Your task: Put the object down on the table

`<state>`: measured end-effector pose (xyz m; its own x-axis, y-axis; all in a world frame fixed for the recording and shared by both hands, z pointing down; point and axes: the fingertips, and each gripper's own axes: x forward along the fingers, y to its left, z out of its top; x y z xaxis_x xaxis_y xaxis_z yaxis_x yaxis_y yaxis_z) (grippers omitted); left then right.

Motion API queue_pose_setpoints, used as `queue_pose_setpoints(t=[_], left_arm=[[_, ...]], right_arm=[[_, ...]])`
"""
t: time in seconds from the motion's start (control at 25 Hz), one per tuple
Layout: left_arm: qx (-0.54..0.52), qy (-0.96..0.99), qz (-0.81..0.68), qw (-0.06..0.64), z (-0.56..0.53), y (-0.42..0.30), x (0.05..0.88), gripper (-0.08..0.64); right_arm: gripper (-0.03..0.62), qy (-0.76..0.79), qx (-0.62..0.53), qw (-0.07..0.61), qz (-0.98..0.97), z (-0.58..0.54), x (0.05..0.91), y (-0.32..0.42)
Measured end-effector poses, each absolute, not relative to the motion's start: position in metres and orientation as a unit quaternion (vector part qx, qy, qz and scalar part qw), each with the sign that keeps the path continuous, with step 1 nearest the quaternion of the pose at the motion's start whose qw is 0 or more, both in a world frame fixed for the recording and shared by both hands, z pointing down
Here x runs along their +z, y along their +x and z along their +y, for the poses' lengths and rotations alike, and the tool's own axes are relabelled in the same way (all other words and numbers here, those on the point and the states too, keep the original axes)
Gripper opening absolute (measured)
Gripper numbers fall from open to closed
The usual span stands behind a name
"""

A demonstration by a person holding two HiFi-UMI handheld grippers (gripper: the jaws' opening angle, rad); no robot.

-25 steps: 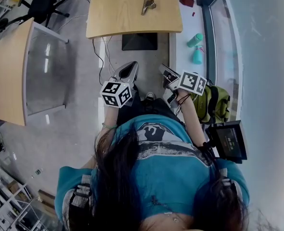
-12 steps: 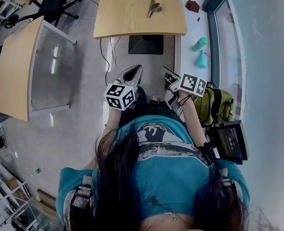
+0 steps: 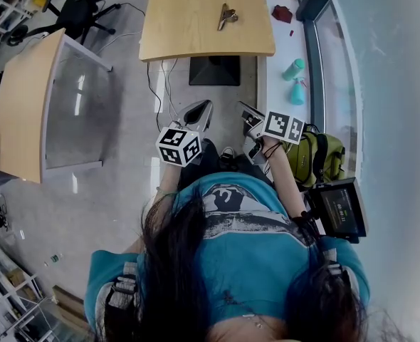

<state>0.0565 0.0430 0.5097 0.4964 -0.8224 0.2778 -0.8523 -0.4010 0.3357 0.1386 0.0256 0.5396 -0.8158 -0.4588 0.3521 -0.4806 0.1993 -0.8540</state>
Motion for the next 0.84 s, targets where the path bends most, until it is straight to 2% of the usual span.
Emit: queue_pose_setpoints(t=[0.84], left_arm=[[0.022, 0.828, -0.518, 0.214, 0.049, 0.037, 0.510, 0.002]], right_arm=[[0.028, 0.297, 0.551, 0.023, -0.780, 0.026, 0.542, 0.126]])
